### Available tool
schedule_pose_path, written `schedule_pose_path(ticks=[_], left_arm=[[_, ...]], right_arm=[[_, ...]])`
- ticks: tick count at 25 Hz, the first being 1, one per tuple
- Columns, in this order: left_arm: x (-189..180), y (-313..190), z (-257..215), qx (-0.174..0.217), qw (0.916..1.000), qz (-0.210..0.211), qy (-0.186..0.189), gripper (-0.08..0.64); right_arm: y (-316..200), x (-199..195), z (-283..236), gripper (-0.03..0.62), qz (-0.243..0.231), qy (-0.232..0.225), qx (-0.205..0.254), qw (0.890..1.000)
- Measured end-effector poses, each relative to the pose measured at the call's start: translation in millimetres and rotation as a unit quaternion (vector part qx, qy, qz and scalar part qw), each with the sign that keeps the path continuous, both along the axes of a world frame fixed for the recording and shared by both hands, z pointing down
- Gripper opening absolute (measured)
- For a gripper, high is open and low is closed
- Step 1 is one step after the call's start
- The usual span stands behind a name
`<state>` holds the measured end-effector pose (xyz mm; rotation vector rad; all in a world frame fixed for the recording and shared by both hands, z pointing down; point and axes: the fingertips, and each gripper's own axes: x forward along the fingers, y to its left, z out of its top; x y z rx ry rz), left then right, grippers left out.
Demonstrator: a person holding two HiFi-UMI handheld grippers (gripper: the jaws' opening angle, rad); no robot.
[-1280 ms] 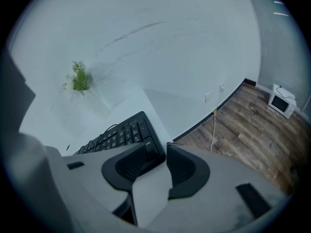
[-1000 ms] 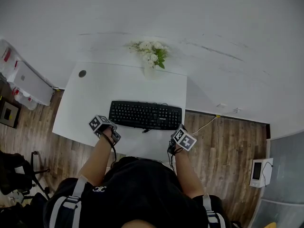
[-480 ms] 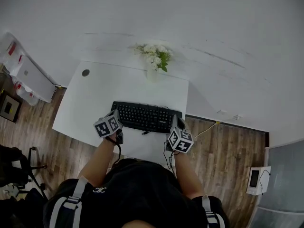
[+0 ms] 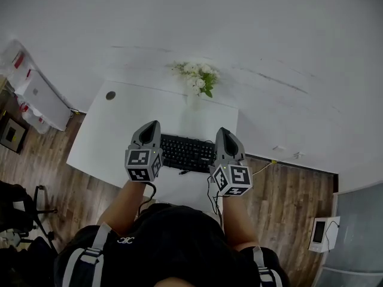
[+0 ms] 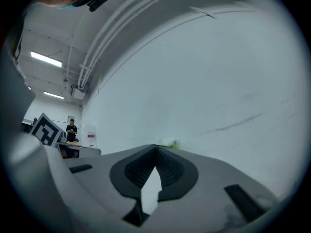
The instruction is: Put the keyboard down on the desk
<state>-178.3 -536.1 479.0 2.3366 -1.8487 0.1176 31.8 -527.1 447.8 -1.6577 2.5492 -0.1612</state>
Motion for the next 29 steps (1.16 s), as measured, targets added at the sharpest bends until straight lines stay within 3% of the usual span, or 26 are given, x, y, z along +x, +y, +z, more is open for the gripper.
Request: schedule_pose_path(ticks=[4,7,11,16,29], left_arm=[[20.8,6.8,-41.9,0.05,0.998,0.027,-0.026,0.002],[27.9,10.5,-51.8,0.062,0.997,0.035,-0.032,0.002],[31.4,11.1,-46.8,0.052,0.9976,0.041,-0.022,0.002],[31.8,15.7,-42.6,0.041,0.9981,0.046,-0.006,0.001],[44.7,18.4,-40.4,0.036,0.9977,0.055,-0.018,0.002]], right_arm=[[4.8,-8.1,-37.3,0.003,-0.014,-0.008,0.04,0.999],[6.9,-13.6,-32.5,0.003,-0.016,-0.008,0.03,0.999],[7.2,-16.2,-18.8,0.003,-0.012,-0.01,0.008,1.0],[11.6,-18.3,-19.7,0.003,-0.011,-0.011,0.012,1.0],[12.2,-7.6,-14.6,0.003,0.005,-0.006,0.008,1.0]])
